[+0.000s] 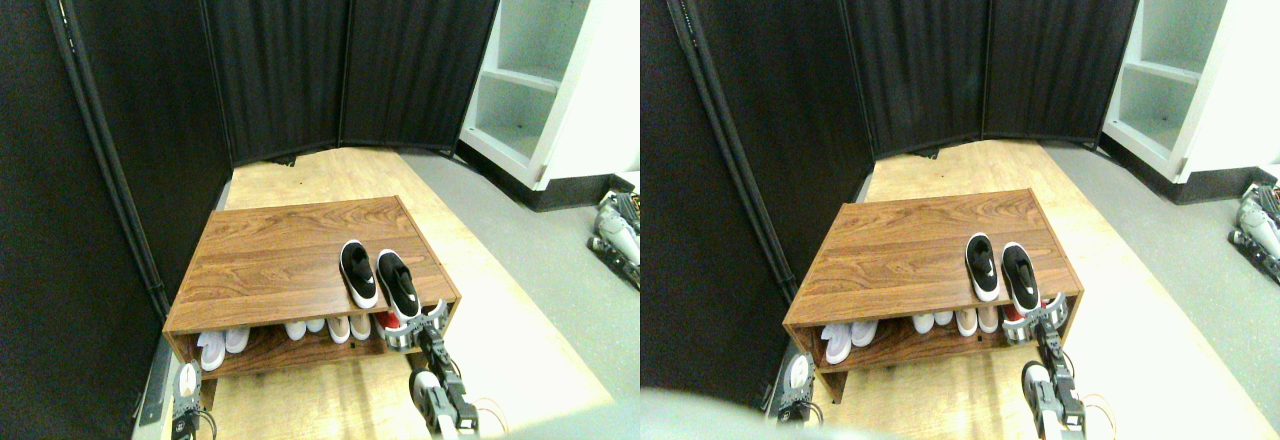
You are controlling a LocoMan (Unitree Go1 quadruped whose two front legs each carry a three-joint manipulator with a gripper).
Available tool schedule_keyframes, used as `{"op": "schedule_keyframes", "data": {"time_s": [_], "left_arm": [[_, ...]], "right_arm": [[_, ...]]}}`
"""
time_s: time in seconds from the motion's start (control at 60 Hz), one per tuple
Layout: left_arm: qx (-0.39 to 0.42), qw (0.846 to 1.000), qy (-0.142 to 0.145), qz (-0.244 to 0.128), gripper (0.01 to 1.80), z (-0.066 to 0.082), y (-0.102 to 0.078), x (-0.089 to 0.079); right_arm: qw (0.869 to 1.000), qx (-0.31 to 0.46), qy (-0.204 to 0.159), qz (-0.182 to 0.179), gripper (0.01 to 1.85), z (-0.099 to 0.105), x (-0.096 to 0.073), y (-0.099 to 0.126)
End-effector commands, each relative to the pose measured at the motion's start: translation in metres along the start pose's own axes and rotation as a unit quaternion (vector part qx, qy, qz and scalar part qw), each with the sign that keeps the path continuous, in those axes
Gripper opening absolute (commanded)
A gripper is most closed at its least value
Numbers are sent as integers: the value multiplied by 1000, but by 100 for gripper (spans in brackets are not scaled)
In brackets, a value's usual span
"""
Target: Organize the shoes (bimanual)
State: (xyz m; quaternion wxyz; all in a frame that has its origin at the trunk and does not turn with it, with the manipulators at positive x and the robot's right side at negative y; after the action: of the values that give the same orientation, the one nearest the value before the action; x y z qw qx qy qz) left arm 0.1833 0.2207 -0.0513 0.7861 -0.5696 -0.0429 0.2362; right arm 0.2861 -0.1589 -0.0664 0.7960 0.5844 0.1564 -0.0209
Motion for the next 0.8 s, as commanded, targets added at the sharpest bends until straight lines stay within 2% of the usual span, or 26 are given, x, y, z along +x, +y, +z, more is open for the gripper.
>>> {"op": "schedule_keyframes", "data": {"time_s": [0.017,0.15,0.233,0.4,0.533,0.55,0.583,0.667,0.7,0.733,0.8], "left_arm": [[5,1000,-5,-24,1,2,-6,1],[6,1000,-8,-26,1,3,-5,0],[2,1000,-10,-26,1,3,-6,0],[1,1000,-12,-29,1,4,-4,-1],[2,999,-17,-27,1,6,-3,-3],[1,999,-16,-29,1,6,-2,-3],[0,999,-15,-29,1,7,-2,-3],[-2,999,-14,-31,1,7,-2,-3],[-3,999,-14,-31,1,7,-2,-3],[-2,999,-19,-29,1,7,-2,-3],[-1,999,-18,-29,1,8,-2,-3]], "right_arm": [[1000,-2,0,16,160,-1,11,8],[1000,13,3,-5,152,-4,25,10],[1000,5,8,-6,151,-6,32,5],[1000,7,8,-18,150,-8,30,1],[1000,7,5,-10,152,-7,18,1],[1000,-11,-4,-8,153,-5,11,2],[1000,-16,-5,-7,153,-5,9,2],[999,-24,-13,16,156,2,-9,5],[999,-24,-14,18,155,3,-12,6],[999,-12,-14,32,152,8,-24,10],[999,6,-21,28,152,15,-37,15]]}}
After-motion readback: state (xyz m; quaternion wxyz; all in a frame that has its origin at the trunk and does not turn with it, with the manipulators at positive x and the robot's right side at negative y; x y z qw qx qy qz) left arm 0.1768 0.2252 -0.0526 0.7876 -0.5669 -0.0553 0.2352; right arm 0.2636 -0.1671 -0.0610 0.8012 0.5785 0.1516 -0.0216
